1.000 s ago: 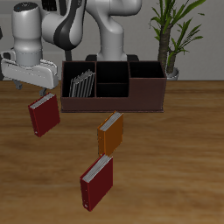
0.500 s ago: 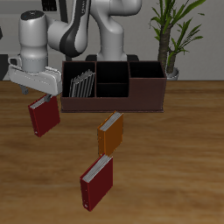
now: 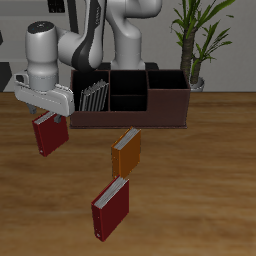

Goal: Place the striped book into the back desk caddy's left compartment and place the right red book into the back desk caddy's back compartment and place the orange book into the back desk caddy's front compartment

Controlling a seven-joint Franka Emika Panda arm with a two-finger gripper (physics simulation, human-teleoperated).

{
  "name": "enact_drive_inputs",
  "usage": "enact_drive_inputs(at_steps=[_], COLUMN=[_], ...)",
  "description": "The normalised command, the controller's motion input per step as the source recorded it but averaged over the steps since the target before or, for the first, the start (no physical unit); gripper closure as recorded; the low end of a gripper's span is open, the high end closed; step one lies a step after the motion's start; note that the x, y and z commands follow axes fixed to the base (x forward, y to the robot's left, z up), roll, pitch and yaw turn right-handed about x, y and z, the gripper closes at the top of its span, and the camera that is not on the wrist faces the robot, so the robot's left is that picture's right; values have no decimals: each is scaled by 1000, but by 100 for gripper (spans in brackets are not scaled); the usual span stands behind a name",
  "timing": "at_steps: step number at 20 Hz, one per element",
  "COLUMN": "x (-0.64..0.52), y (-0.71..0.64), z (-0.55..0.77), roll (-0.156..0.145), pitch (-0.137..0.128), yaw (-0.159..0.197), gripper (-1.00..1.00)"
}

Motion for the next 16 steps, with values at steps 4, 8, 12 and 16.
enact_drive_inputs(at_steps=[4,8,12,16], x=[26,-46,17,14], y=[-41,-24,10,-21], z=[-148,-66,-186,-166], roll=[-12,-6,-6,-4], pitch=[33,11,31,29], yaw=[-28,-8,-12,-32], gripper=[-100,-100,-100,-100])
